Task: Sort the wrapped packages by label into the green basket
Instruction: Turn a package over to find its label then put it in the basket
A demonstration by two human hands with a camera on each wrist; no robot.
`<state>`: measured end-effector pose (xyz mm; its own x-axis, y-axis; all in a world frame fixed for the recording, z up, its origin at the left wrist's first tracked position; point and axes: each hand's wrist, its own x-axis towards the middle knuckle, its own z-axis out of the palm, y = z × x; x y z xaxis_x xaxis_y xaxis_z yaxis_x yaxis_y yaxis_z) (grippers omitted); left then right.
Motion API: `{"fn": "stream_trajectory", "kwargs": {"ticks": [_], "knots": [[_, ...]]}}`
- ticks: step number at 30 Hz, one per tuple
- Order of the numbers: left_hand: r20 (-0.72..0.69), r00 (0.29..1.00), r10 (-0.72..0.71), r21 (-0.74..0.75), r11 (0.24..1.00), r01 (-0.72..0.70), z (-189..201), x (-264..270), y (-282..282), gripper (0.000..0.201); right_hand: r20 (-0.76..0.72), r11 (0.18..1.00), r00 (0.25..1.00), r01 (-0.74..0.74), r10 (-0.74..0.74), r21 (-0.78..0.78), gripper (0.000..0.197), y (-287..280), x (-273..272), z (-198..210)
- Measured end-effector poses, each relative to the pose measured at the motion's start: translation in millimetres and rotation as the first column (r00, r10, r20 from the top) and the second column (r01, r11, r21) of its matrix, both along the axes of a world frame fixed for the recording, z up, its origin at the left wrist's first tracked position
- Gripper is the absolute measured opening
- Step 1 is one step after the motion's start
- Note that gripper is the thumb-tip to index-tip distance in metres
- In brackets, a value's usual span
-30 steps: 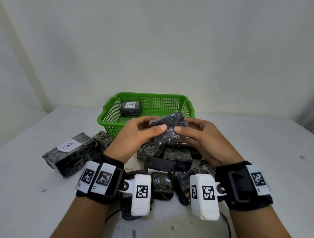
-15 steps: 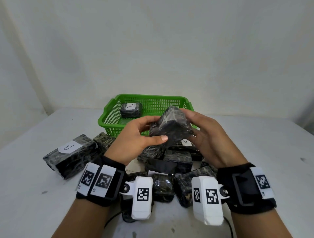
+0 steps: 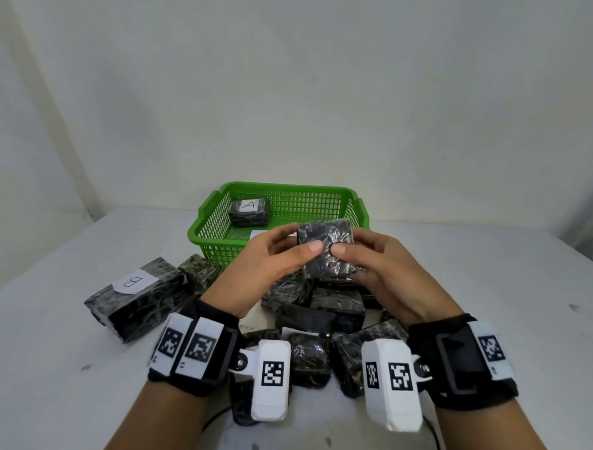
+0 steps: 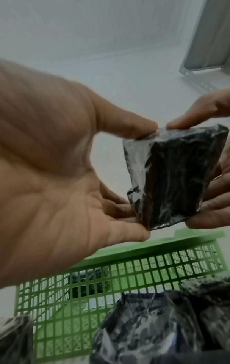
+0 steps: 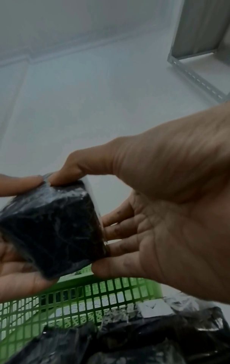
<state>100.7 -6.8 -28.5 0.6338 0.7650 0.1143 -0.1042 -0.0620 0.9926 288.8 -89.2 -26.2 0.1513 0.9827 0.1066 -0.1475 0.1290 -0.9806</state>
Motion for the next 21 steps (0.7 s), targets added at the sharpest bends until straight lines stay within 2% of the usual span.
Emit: {"fn": "stream_trajectory", "kwargs": {"ticks": [2,4,5,7,8,10,12,14,17,21], "knots": [[0.006,0.999,0.052,0.01,0.999,-0.052,0.0,2.0,-0.6,0.075,0.048,1.0,0.999,-0.01,0.011,-0.006,0.063,-0.8,0.7,-0.3],[0.004,0.997,0.072,0.018,0.997,-0.072,-1.5,2.4,-0.3,0.069,0.058,1.0,0.998,-0.004,0.005,-0.01,0.06,-1.0,1.1,-1.1],[0.006,0.997,0.074,0.019,0.997,-0.074,-1.7,2.4,-0.5,0.068,0.06,1.0,0.998,0.018,-0.017,-0.005,0.066,-1.1,0.9,-1.0],[0.009,0.998,0.06,0.019,0.998,-0.06,-1.5,3.0,-2.1,0.068,0.078,0.997,0.994,0.075,-0.074,0.001,0.091,1.0,1.6,-1.5],[0.007,0.998,0.055,0.023,0.998,-0.055,-1.4,3.3,-2.3,0.067,0.086,0.996,0.992,0.092,-0.092,0.003,0.095,2.4,2.8,-2.0],[0.013,0.999,0.053,0.036,0.998,-0.053,-0.4,3.4,-1.7,0.062,0.055,0.998,0.996,0.068,-0.069,0.008,0.08,3.0,4.6,-3.4],[0.056,0.997,0.056,0.015,0.998,-0.056,0.3,2.8,-0.1,0.066,0.01,1.0,1.0,0.023,-0.023,0.0,0.064,1.3,3.5,-2.1],[0.087,0.995,0.048,-0.023,0.999,-0.046,1.6,1.8,0.9,0.073,0.018,1.0,1.0,0.024,-0.025,0.015,0.062,0.7,2.6,-2.4],[0.089,0.996,-0.002,-0.045,0.999,0.006,2.6,1.7,-0.2,0.061,0.058,0.997,0.996,0.065,-0.067,0.033,0.061,2.6,4.0,-4.2],[0.034,0.999,0.016,0.017,1.0,-0.017,1.0,-0.7,1.3,0.057,0.005,1.0,1.0,0.018,-0.018,-0.005,0.069,2.2,3.1,-3.5]]}}
